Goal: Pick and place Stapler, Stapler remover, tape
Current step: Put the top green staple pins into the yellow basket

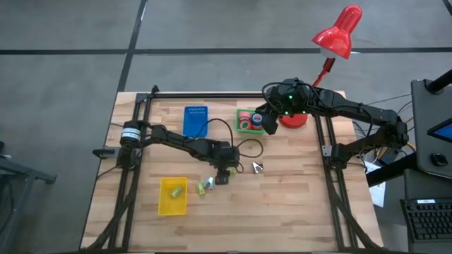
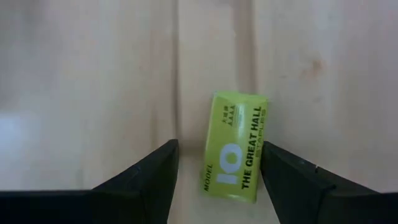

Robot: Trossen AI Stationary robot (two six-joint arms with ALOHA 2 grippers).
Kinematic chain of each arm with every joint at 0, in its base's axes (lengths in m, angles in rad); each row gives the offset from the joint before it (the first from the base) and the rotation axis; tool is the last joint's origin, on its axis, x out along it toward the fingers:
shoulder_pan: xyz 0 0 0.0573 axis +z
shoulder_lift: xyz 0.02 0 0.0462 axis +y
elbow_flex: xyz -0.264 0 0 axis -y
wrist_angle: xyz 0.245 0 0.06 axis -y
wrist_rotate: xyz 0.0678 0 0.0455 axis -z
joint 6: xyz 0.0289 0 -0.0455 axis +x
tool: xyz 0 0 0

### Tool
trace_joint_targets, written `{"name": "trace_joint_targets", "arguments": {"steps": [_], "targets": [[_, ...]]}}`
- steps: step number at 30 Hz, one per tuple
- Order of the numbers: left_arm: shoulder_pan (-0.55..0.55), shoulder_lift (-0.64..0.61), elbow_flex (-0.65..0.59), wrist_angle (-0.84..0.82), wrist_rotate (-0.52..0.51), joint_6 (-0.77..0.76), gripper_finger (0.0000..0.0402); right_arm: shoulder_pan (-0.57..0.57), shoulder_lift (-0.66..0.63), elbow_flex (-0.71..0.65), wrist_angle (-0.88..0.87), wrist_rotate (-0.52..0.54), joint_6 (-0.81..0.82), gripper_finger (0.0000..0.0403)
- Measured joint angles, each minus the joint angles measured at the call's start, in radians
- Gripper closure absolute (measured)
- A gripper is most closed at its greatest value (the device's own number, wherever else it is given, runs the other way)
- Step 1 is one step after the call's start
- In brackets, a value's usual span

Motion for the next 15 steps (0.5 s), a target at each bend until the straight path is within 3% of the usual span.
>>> {"name": "trace_joint_targets", "arguments": {"steps": [15], "targets": [[0.012,-0.007,0.000,-0.016,-0.051,-0.025,0.0294,0.000,0.000,-0.009,0.000,0.000,-0.003,0.0360]]}}
